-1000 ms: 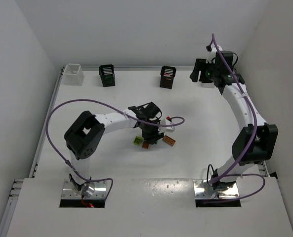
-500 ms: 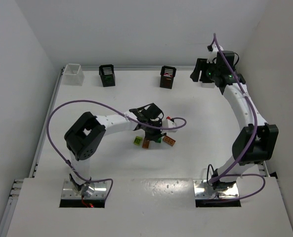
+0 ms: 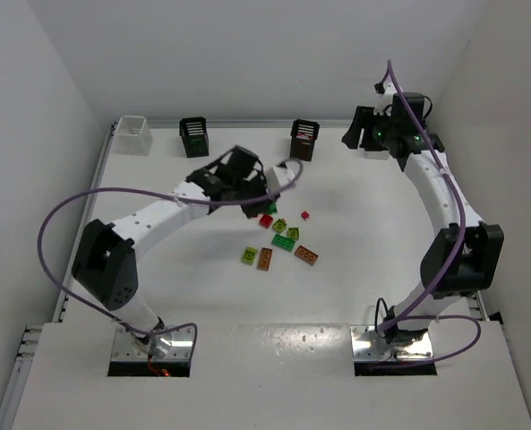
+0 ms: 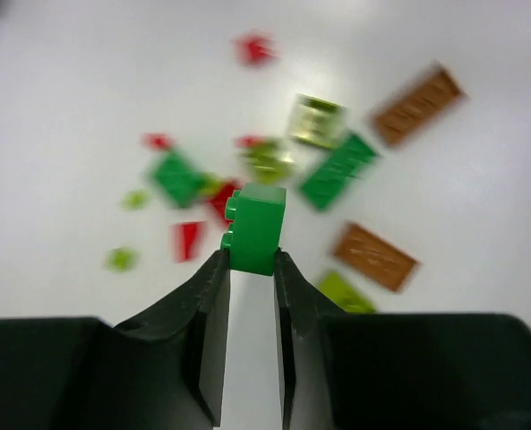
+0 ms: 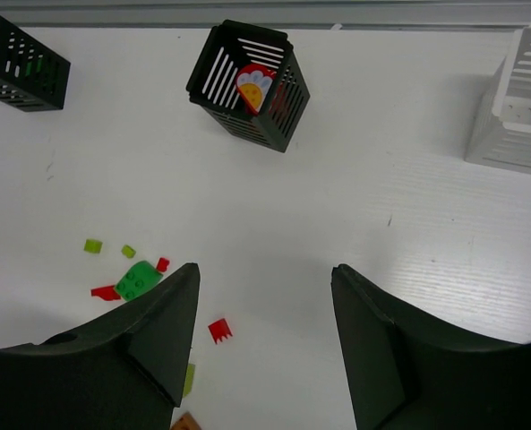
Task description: Sort the legos into containers by color
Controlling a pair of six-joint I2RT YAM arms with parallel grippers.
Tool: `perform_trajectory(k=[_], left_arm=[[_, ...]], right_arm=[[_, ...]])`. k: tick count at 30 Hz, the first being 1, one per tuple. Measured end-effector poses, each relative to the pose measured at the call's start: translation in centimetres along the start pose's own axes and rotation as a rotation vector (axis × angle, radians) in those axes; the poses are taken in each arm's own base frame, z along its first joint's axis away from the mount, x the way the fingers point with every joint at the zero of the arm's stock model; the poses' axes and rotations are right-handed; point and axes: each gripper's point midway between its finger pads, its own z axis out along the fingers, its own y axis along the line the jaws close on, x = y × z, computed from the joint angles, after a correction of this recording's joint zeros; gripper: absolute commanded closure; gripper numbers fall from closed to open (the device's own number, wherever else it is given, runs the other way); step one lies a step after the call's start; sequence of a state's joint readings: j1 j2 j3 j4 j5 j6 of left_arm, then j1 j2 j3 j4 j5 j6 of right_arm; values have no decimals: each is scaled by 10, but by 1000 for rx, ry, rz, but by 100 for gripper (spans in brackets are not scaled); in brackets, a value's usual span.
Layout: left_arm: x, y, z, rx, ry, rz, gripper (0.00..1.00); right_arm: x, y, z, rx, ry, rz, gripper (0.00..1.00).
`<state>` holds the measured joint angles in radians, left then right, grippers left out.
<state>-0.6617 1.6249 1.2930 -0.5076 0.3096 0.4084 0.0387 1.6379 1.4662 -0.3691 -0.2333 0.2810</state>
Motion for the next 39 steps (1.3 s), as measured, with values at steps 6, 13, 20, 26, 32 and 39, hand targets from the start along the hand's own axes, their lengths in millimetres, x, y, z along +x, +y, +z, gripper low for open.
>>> perform_trajectory(k=[6,13,20,26,32,39], left_arm=[[-10,151,-80,-443,-77,-185,100],[39,322,-131,-829,-58,-484,100],[87,376,-103,-926,25,-612,100],[109,376,-81,-916,94,-634,100],[114,377,-79,-928,108,-637,64],[115,377,-80,-936,107,-649,34]], right_arm=[[9,5,9,-31,30,15,42],[26,11,23,-75,84,36,44],[31,21,25,-121,102,30,45],[38,24,25,-129,126,12,45],[48,26,30,-138,156,-13,45],[67,47,33,-189,211,-129,47]])
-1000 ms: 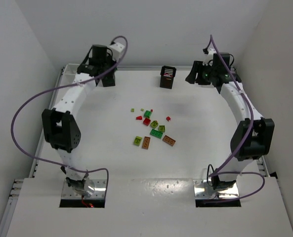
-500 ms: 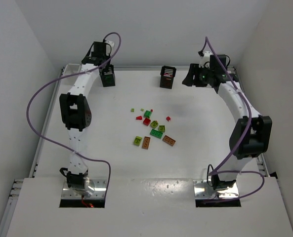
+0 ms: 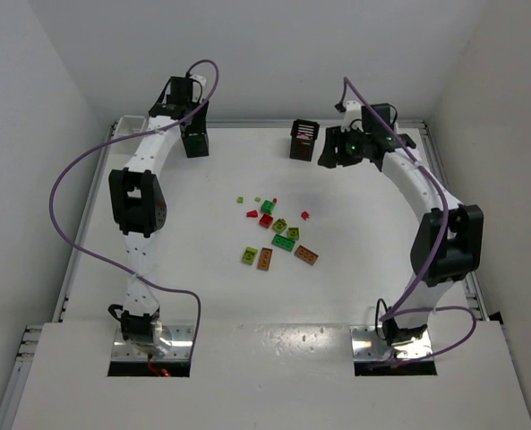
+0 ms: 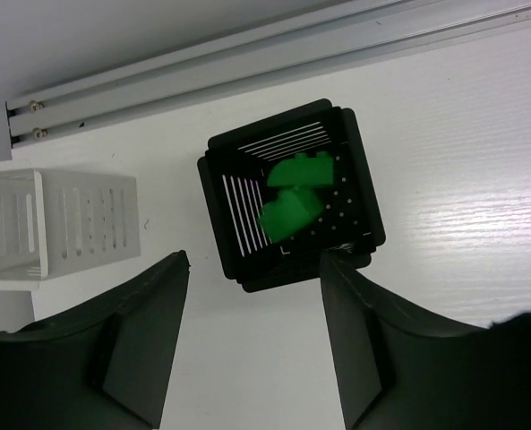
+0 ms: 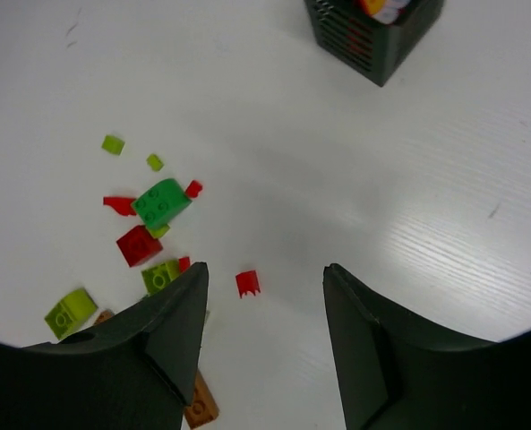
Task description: Sort the legos into containers by color
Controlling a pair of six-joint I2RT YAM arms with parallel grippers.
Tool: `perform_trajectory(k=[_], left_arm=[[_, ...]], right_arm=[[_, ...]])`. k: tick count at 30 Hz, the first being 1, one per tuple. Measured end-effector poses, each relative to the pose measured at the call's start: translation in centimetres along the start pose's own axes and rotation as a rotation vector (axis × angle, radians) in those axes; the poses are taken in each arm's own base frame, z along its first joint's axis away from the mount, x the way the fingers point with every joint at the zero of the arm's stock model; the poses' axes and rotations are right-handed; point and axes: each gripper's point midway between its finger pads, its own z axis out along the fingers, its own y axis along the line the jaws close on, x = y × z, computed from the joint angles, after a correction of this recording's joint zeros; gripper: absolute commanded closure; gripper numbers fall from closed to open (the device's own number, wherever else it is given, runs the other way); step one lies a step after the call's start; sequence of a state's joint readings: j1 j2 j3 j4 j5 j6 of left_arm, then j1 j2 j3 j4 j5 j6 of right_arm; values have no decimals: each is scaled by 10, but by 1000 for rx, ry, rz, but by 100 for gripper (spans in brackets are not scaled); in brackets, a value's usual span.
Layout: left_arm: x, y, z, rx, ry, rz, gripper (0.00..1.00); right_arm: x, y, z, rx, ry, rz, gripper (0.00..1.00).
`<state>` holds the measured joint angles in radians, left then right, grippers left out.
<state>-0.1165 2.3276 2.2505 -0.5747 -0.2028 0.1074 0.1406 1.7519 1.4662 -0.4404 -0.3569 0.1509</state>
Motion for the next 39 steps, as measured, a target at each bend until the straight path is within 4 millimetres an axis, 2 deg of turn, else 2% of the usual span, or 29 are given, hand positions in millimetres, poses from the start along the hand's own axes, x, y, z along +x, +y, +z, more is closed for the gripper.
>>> perform_trajectory(k=[4,6,8,11,13,15,17,19,21,24,30,39], left_arm=[[-1,2,-1,0,-2,-18,34],[-3,2,-10,13,-8,-38,34],[-1,1,-28,44,-5,-69,34],[-7,7,-74,87,-33,-124,34],[-13,14,-117,110,-76,-157,34],[-22,19,-165,132,-145,-184,32],[-27,23,-204,149,-207,-203,32],[-30,25,-236,166,-265,-212,31],[-28,24,-257,185,-299,-215,31],[-22,20,-265,206,-303,-216,31],[0,9,-249,232,-233,-216,30],[1,7,-247,240,-224,-225,30]], right_arm=[[10,35,10,-53,39,-110,49],[19,54,17,-77,59,-169,49],[35,67,24,-90,94,-213,50],[66,82,34,-95,170,-263,50],[80,81,41,-68,208,-281,51],[94,74,49,-24,246,-286,50],[107,61,56,35,284,-281,49],[118,49,61,83,317,-275,47],[128,39,65,120,348,-273,47],[138,29,70,157,379,-274,47],[150,23,76,175,416,-276,47],[175,16,84,174,490,-276,47]])
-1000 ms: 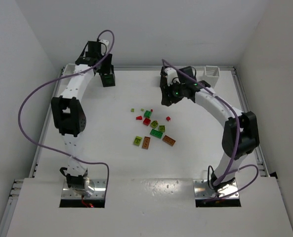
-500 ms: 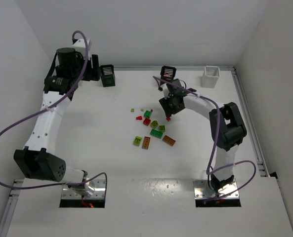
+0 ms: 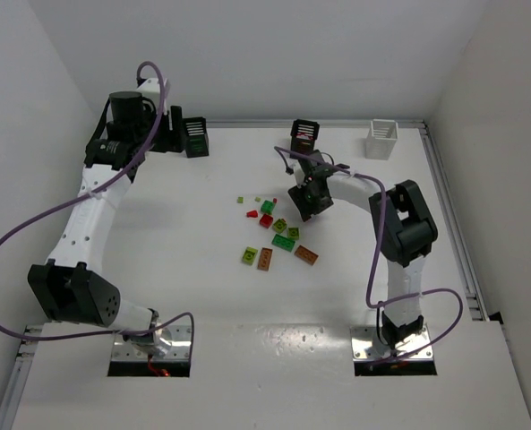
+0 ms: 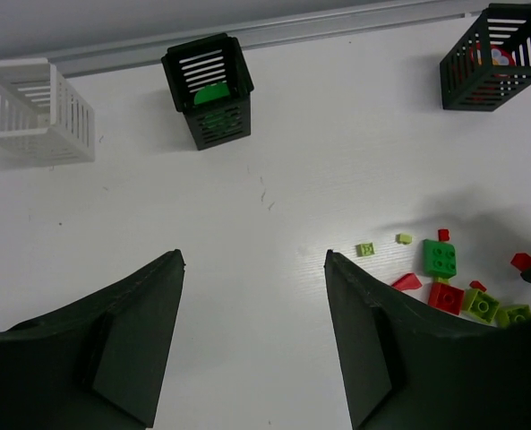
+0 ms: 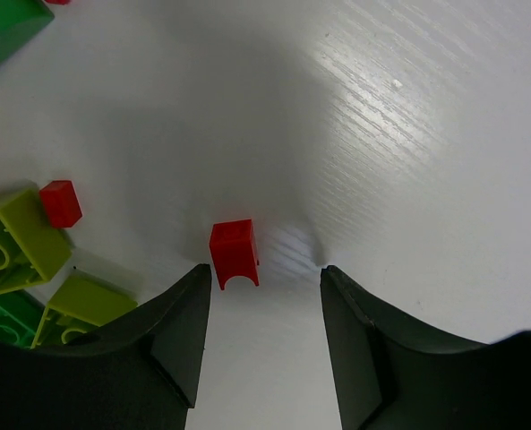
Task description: Sort the legos into containers by color
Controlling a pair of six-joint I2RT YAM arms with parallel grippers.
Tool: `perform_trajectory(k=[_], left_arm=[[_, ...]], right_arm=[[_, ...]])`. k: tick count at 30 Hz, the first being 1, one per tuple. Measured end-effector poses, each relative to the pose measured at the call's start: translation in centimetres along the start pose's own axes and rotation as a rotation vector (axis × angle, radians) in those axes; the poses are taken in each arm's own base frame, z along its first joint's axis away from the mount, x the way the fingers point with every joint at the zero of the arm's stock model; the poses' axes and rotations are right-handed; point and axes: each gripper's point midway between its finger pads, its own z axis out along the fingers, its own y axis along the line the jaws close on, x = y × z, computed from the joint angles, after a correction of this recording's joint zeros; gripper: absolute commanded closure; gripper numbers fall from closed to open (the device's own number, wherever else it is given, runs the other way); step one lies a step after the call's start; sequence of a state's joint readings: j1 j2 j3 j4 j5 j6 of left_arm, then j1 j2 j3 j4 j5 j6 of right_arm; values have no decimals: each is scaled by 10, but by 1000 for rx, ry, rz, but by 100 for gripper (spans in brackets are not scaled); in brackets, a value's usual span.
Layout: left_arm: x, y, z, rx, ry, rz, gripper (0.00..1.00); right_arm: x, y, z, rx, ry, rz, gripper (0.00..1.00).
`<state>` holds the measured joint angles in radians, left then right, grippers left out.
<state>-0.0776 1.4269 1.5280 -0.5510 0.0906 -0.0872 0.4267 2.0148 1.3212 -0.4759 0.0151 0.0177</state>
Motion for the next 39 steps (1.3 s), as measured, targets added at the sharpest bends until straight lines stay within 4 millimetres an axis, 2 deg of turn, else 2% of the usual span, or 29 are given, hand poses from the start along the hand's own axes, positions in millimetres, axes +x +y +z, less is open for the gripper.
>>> perform_trajectory(k=[7,13,17,18,21,25,27,28,31,34,37,39], left_arm=[[1,0,1,0,1,-1,30],[4,0,2,1,7,-2,30],[4,-1,2,4,6,-2,30],[4,-1,2,6,6,-2,30],[4,-2,2,11,7,-2,30],[5,-4,5,25,8,-3,30],[10,-5,7,33,13,-5,30],[13,-6,9,38,20,-6,30],[31,-11,15,61,56,-8,30],[49,-18,19,90,97,-12,30],[66,-28,22,122,135,-7,30],[75,-36,23,146,156,0,29]], right_arm=[[1,1,3,-8,6,-11,50],[-4,4,7,-32,1,-15,60],[-7,8,9,-52,-3,-18,72],[-8,8,9,-54,-5,-19,82],[-10,8,10,-53,-9,-27,98],[-17,6,3,-47,-10,-27,100],[-37,2,-8,-38,-41,-26,100],[-55,-2,-16,-26,-77,-26,100],[-132,-20,-56,38,-268,-29,100],[-205,-40,-110,125,-493,-30,100],[-260,-64,-151,207,-660,-12,100],[-282,-79,-158,250,-722,5,100]])
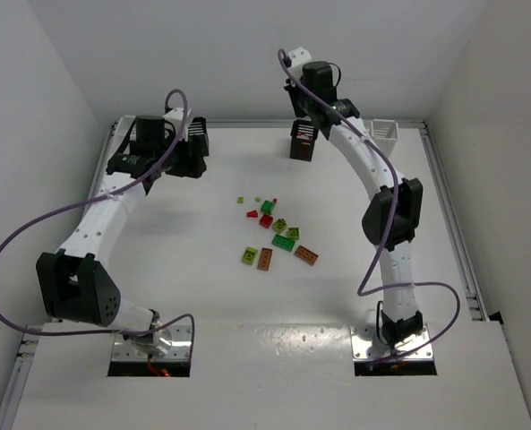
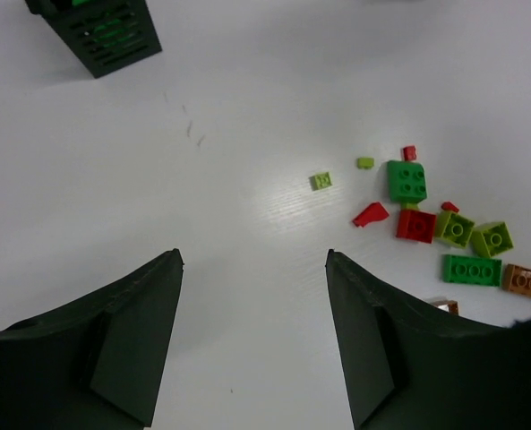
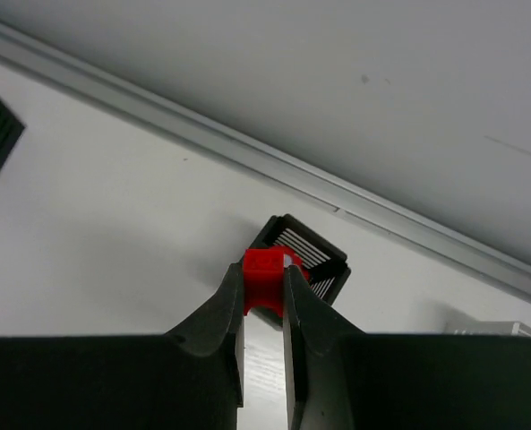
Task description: Sort the legos into containers by color
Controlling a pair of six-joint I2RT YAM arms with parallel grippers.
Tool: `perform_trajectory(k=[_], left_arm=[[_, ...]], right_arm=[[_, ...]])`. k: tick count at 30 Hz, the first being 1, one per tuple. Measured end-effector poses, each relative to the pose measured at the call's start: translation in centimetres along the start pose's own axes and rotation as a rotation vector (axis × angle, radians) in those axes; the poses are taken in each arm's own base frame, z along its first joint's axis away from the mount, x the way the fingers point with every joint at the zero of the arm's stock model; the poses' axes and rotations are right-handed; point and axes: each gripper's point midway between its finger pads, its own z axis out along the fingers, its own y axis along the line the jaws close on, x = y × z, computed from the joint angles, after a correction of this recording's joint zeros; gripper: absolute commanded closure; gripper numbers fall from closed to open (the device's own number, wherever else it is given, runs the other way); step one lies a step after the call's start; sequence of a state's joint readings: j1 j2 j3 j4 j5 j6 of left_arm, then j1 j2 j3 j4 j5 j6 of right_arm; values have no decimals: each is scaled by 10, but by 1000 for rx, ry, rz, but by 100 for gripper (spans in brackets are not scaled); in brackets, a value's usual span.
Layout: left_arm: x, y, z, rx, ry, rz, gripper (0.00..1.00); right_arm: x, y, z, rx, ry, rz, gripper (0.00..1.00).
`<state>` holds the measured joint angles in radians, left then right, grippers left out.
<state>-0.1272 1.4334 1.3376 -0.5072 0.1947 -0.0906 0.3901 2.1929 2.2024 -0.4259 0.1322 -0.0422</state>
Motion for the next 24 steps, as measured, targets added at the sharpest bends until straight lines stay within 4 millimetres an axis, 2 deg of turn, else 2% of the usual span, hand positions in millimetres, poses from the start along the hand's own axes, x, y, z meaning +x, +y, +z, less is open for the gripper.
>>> perform_trajectory(k=[1,3,5,8,11,13,16,17,19,20,24], left_arm=[[4,-5,2,13,9,4,29],[9,-10,3,29,22,8,29],[12,-13,4,37,28,9,29],[12,-16,5,47,29,13,29],[13,-20,5,56,31,19,29],[13,-25,6,67,34,25,29],[15,-34,8,85,40,37,27],[16,-36,8,91,41,39,27],[17,-39,10,98,42,44,25],[19,-41,10,102,46,47,25],[28,-44,13,105,65,54,25]], right_arm=[[-2,-7,7,22,-14,2,100],[11,-16,24,50,4,6,100],[32,-18,41,62,43,5,100],[76,-22,64,70,132,6,100],[105,-23,74,70,195,5,100],[113,-25,78,73,208,6,95],[115,-27,79,76,211,8,78],[115,-29,79,76,211,8,69],[114,-28,79,74,208,10,62],[114,-28,79,72,206,7,55],[112,-26,79,60,201,8,47]])
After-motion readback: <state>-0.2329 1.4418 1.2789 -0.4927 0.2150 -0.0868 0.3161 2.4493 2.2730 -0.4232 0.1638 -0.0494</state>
